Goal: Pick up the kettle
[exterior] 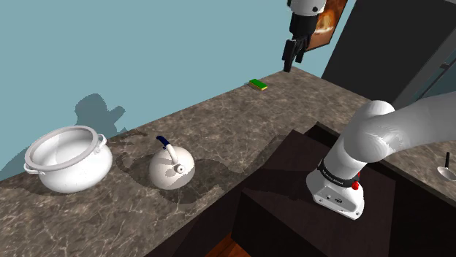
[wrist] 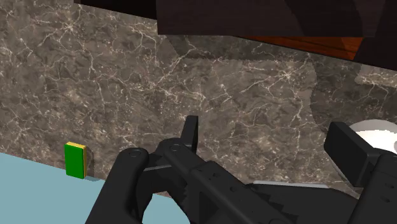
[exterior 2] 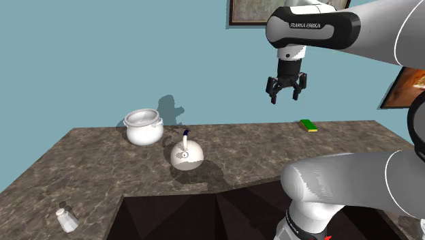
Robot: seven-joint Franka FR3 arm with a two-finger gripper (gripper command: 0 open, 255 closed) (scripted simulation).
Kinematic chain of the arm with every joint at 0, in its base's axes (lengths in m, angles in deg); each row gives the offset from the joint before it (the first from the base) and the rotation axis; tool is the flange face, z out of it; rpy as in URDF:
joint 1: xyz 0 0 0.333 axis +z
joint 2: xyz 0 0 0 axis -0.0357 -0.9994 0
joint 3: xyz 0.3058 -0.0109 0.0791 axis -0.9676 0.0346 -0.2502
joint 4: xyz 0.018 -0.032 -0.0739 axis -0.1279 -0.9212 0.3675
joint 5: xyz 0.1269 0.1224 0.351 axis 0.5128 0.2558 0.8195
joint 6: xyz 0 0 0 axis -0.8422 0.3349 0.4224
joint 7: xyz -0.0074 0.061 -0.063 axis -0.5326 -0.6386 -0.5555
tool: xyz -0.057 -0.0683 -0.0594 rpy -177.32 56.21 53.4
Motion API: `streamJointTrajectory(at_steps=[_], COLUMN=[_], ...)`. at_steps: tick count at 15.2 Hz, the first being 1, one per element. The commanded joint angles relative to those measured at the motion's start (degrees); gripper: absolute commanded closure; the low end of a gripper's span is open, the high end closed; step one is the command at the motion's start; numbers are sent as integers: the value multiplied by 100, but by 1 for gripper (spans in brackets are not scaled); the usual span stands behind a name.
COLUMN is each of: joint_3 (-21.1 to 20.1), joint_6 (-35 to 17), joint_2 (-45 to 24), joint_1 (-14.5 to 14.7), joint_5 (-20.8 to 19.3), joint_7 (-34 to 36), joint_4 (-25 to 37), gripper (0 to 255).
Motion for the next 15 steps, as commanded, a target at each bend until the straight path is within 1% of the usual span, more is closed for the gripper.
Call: streamJointTrajectory(at_steps=[1,8,15], joint_3=[0,-677,-1352], joint_6=[0,-952,-1938], joint_2=[0,-585,-1555], joint_1=[0,245,429], joint_5=[0,500,816], joint_7=[0,921,1812], joint_4=[0,-318,-249], gripper=[0,0,0])
